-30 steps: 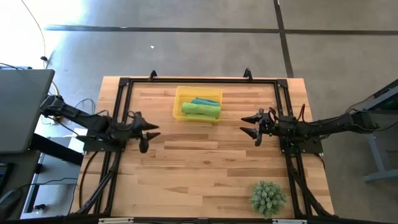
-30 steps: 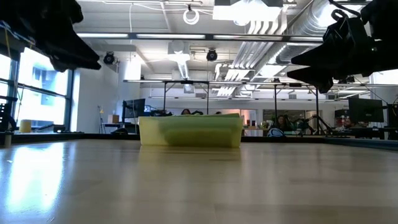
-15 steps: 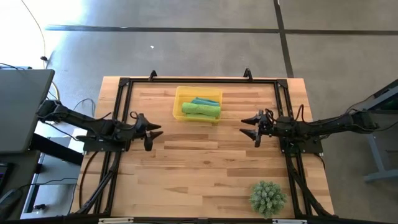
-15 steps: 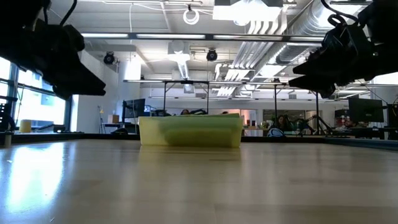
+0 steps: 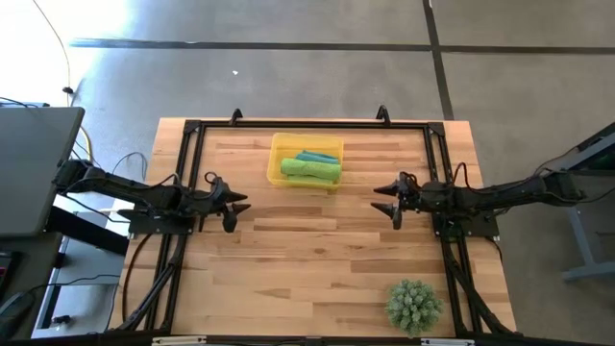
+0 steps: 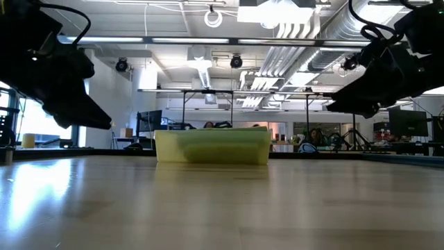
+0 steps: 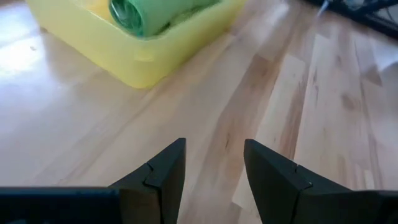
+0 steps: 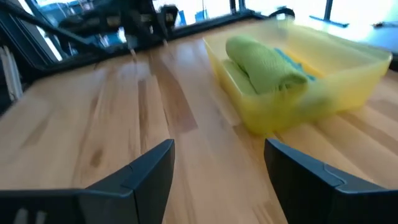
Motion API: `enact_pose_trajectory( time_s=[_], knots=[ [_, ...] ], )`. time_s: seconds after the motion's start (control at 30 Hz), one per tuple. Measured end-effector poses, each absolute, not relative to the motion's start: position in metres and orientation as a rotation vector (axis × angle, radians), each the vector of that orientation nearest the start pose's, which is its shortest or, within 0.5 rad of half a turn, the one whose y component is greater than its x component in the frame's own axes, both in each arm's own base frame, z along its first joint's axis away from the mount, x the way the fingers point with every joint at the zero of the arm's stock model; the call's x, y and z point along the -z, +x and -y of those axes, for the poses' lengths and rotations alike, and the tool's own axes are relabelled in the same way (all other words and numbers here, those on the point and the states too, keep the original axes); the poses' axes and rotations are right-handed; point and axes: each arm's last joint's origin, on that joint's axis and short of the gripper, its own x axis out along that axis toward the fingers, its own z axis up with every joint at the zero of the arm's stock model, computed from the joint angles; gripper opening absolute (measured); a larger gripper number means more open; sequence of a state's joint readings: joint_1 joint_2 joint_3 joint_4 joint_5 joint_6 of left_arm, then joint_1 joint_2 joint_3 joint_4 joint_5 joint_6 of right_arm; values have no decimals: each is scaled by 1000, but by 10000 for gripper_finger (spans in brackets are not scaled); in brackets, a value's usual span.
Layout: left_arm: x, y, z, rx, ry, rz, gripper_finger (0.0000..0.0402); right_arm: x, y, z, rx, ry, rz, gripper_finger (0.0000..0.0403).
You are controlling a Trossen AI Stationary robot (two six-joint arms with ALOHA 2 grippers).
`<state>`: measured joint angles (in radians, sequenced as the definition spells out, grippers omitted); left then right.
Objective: Roll microfiber towels into tight, uniform cylinder then place into a basket
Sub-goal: Return to Home Position
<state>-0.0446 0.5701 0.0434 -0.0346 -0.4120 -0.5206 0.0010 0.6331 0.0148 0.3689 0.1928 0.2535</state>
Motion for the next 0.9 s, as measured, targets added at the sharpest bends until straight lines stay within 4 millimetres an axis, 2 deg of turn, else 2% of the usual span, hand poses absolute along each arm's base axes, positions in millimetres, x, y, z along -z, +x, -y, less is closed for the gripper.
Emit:
enact_pose_trajectory(
  time_s=[0.2,0.5,0.9],
  knots=[
    [-125,120,-7,-500,-375,-436,152,-137,129,5,230,219,-296,240],
    [-125,120,-7,-487,-379,-440,152,-139,116,5,229,218,-302,240],
    [-126,120,-7,-485,-381,-434,152,-162,104,5,190,245,-51,240]
  ],
)
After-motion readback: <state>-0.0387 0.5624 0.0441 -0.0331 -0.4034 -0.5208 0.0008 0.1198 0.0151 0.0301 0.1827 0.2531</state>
